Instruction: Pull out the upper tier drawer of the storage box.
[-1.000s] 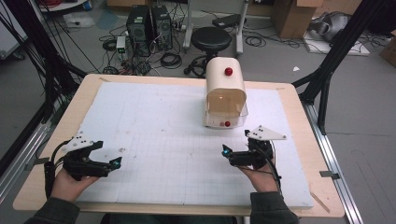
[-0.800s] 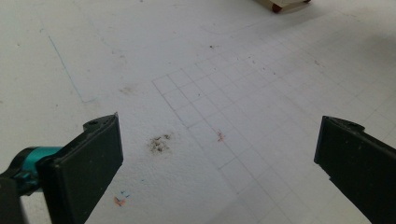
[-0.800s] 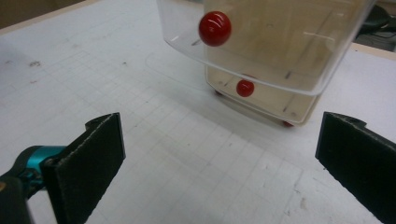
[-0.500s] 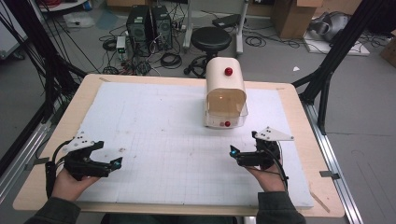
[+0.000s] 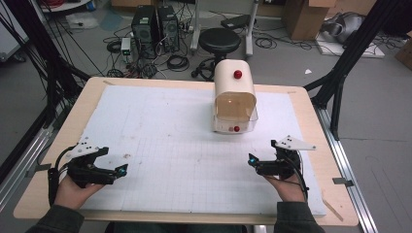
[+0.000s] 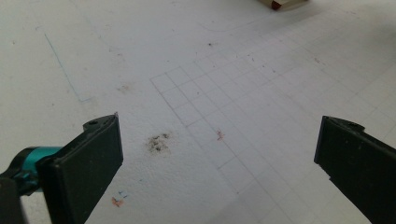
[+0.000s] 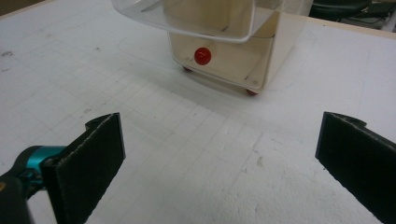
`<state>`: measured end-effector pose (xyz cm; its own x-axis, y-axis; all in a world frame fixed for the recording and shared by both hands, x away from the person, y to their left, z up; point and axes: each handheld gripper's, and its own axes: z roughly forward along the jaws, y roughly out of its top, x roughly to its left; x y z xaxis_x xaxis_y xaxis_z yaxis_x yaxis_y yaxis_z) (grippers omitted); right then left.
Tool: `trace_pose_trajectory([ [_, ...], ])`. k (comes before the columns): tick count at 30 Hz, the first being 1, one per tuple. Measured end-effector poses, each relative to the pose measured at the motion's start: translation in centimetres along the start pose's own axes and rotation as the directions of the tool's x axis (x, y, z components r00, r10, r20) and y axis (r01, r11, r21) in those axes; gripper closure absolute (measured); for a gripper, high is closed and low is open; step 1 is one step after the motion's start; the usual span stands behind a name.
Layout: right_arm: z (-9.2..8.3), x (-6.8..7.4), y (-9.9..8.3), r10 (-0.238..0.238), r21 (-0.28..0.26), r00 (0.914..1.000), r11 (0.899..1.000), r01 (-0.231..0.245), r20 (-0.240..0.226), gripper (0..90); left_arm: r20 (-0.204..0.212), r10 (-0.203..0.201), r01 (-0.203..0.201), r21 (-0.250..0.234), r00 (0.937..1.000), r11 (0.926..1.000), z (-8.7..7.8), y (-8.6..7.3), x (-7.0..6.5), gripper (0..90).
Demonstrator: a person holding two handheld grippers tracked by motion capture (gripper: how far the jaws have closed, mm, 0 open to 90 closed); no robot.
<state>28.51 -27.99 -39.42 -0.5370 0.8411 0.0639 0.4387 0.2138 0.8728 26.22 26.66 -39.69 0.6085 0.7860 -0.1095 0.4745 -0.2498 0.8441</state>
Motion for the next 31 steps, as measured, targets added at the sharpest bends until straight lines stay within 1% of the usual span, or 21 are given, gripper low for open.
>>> trace_pose_trajectory([
  [7,-0.6,-0.8,-0.7,0.002,0.004,0.9998,1.000,-0.003,0.020,0.3,0.001,-0.001,0.001,0.002,1.0000,1.0000,0.0,-0.1,0.1,1.7],
  [11,-0.9,-1.1,-1.2,0.012,0.009,0.9996,1.000,-0.012,0.025,0.3,0.000,0.000,0.000,0.004,1.0000,1.0000,0.1,-0.2,0.2,1.7],
  [19,-1.3,-1.5,-1.9,0.021,0.020,0.9994,1.000,-0.021,0.027,0.3,0.001,-0.001,0.001,0.009,1.0000,1.0000,0.1,-0.3,0.3,1.7],
  [25,-1.7,-1.7,-2.0,0.016,0.020,0.9994,1.000,-0.017,0.029,0.4,0.005,0.000,0.000,0.009,1.0000,1.0000,0.2,-0.3,0.3,1.7],
  [31,-1.7,-1.8,-2.1,0.022,0.019,0.9995,1.000,-0.022,0.025,0.4,0.005,-0.002,0.002,0.007,1.0000,1.0000,0.3,-0.3,0.3,1.7],
])
